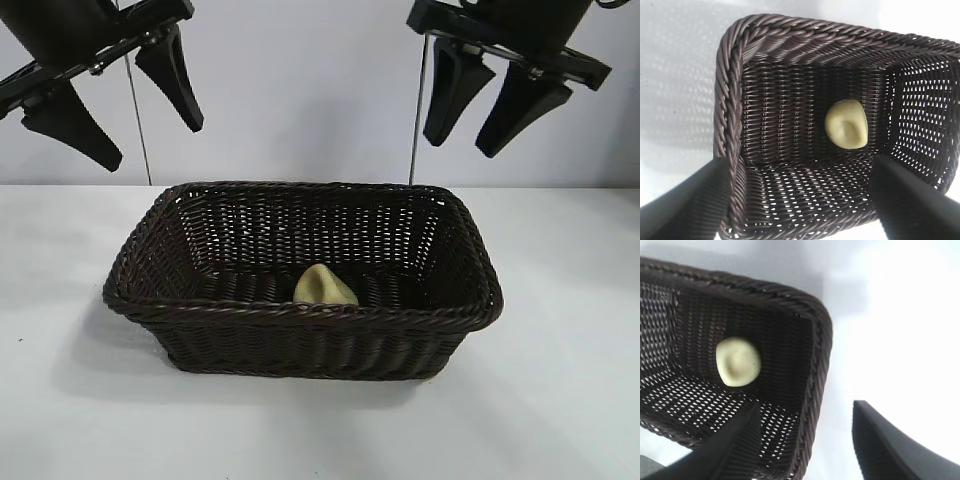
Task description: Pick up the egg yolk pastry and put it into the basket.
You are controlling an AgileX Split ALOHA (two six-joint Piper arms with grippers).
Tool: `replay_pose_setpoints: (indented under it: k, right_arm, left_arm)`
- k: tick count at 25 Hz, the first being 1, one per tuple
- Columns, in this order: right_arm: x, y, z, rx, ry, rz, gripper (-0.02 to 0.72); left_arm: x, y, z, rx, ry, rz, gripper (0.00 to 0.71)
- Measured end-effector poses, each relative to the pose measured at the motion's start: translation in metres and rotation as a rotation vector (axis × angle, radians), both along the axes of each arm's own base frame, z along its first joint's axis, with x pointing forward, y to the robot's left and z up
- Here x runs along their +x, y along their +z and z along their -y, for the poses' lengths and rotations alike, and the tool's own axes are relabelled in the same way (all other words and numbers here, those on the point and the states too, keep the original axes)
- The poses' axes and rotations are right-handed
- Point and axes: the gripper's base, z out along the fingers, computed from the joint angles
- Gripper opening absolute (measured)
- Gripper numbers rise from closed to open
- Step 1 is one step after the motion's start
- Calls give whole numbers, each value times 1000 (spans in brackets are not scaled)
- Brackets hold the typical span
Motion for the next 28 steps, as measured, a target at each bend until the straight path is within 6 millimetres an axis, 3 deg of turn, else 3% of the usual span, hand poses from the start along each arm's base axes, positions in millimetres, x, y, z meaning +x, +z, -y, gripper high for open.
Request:
replay_pose_setpoints:
  k: [28]
  right_arm:
    - [0,0,6,19,-9,-12,402]
  left_arm:
    - [0,0,0,0,0,0,561]
